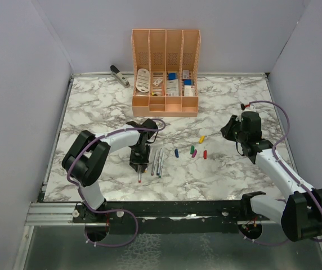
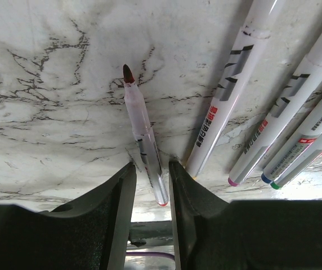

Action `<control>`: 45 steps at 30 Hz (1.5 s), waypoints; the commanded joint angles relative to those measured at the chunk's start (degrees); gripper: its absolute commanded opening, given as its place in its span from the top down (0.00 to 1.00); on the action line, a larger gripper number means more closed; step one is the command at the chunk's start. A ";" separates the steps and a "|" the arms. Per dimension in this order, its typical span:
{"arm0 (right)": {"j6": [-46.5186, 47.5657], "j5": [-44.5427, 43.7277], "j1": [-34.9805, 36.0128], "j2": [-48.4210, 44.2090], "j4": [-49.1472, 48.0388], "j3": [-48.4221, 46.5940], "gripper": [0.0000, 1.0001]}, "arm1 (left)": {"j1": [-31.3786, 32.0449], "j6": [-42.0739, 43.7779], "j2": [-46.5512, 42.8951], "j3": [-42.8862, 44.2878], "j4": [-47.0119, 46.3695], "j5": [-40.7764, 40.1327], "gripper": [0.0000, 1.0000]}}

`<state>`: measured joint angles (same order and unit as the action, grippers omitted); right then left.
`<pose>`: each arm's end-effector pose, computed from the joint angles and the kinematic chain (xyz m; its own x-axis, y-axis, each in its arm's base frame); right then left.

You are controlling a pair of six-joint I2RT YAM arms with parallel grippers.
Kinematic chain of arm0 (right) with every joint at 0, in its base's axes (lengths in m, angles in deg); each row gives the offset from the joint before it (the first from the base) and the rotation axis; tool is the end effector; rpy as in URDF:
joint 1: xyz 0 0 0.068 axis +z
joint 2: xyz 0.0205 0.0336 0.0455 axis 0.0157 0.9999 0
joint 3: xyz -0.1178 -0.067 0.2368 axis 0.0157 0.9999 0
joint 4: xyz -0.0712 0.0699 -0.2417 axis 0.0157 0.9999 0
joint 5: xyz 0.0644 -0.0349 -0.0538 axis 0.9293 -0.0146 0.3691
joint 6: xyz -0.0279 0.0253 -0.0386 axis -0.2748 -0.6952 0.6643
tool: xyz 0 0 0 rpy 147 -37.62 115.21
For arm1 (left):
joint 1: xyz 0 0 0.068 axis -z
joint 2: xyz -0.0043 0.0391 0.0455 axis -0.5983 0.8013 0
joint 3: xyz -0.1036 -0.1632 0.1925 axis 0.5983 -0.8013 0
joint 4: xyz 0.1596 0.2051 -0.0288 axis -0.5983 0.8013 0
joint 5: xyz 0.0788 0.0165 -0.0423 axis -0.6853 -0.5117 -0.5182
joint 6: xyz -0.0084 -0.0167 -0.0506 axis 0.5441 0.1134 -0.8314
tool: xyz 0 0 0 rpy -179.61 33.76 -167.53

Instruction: Insert the pens into the pen caps

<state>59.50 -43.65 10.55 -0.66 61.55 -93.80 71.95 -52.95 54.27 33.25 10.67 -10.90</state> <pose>0.2329 0.0400 0.2321 -0.5933 0.3252 -0.7364 0.0787 0.9338 0.3489 0.2388 -0.1704 0.1462 -0.9982 0.0499 0.0320 0.0488 0.9982 -0.0350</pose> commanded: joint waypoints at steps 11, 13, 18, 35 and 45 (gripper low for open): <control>-0.30 1.81 -0.04 0.78 -1.11 -0.20 0.85 | -1.78 0.04 8.09 -0.69 -18.73 -10.85 0.69; -0.37 1.77 0.00 0.82 -1.08 -0.19 0.85 | -1.85 -0.03 8.23 -0.57 -18.75 -11.01 0.69; -0.53 1.64 -0.01 0.81 -1.38 0.16 0.85 | -1.99 0.35 8.41 -0.53 -18.90 -11.54 0.72; -0.88 1.47 -0.08 0.57 -1.30 0.53 0.85 | -3.21 -1.39 6.02 -8.33 -27.63 -13.64 1.00; -0.58 1.91 -0.08 0.98 -1.39 0.42 0.85 | -3.21 1.53 -1.01 -12.92 -32.54 -15.55 1.00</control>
<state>59.06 -43.14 10.55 0.00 61.47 -93.78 70.07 -54.24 48.98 26.98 2.23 -10.72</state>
